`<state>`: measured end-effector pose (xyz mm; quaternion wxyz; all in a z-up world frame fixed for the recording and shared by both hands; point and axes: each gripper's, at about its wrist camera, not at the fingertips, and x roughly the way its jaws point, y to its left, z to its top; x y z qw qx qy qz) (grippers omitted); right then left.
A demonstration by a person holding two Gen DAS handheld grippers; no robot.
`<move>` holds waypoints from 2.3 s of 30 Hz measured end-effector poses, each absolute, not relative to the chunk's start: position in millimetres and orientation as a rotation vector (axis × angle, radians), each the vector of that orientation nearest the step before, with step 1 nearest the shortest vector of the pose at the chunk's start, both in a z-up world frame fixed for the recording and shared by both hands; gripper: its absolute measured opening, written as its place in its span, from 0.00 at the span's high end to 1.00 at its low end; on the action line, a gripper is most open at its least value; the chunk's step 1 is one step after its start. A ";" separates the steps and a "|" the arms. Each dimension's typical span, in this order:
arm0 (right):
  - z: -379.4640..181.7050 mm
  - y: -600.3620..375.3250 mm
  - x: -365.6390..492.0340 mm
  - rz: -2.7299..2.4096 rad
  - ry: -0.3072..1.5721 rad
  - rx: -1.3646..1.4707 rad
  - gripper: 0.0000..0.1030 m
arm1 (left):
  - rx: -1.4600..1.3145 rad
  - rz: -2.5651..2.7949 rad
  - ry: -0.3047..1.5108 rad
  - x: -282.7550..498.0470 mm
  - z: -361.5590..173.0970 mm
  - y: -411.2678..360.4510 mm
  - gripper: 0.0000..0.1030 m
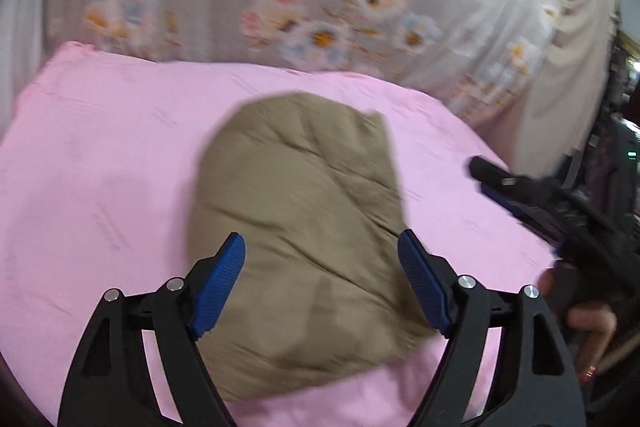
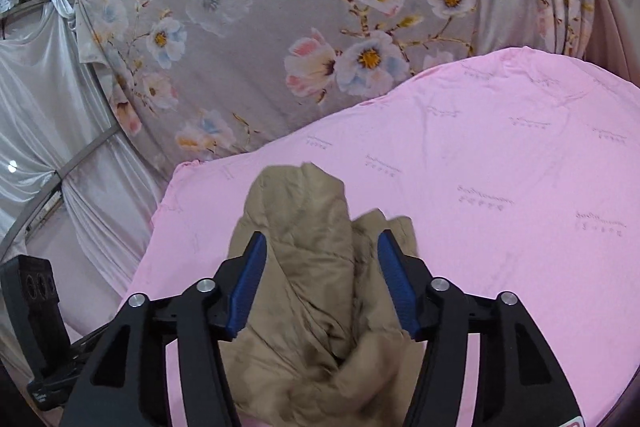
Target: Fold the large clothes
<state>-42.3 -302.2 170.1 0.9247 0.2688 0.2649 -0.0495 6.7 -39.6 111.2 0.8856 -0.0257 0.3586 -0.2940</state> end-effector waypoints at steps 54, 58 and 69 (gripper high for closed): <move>0.3 -335.2 30.9 -0.294 0.780 0.598 0.86 | 0.150 -0.364 0.870 167.3 -19.2 -165.7 0.20; -4.5 -337.0 31.3 -0.284 0.766 0.611 0.86 | 0.160 -0.353 0.850 165.9 -23.4 -169.1 0.19; -8.4 -337.5 31.7 -0.286 0.758 0.613 0.86 | 0.204 -0.317 0.815 163.2 -30.5 -176.5 0.17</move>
